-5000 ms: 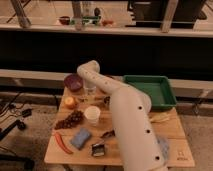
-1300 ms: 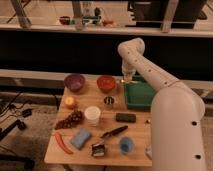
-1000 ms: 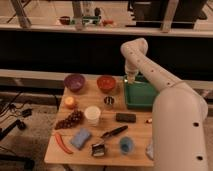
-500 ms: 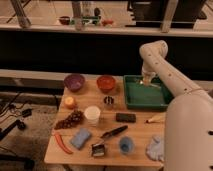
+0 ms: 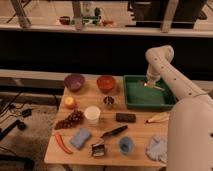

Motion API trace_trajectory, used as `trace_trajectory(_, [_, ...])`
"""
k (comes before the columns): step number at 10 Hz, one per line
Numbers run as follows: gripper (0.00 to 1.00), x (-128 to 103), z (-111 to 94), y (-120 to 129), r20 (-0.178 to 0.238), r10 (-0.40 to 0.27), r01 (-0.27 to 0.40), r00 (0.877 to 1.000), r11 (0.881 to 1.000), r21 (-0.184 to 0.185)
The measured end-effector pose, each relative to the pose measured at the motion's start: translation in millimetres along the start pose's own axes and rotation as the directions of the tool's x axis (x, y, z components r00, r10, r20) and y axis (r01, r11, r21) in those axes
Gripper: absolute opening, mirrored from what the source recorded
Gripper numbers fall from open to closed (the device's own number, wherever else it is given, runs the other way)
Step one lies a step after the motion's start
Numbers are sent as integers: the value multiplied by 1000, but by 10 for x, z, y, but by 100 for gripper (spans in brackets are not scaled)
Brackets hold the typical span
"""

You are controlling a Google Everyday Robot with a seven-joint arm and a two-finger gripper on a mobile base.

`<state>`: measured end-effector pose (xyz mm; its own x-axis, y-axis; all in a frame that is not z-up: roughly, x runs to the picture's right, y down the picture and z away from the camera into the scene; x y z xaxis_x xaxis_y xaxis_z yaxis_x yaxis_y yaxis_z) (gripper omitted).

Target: Place fork in tray

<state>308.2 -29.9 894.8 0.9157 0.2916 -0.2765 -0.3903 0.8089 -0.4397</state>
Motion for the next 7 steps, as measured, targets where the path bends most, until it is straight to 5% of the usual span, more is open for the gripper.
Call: trace_trajectory(7, [13, 48, 226, -284, 22, 14, -14, 1000, 1000, -9])
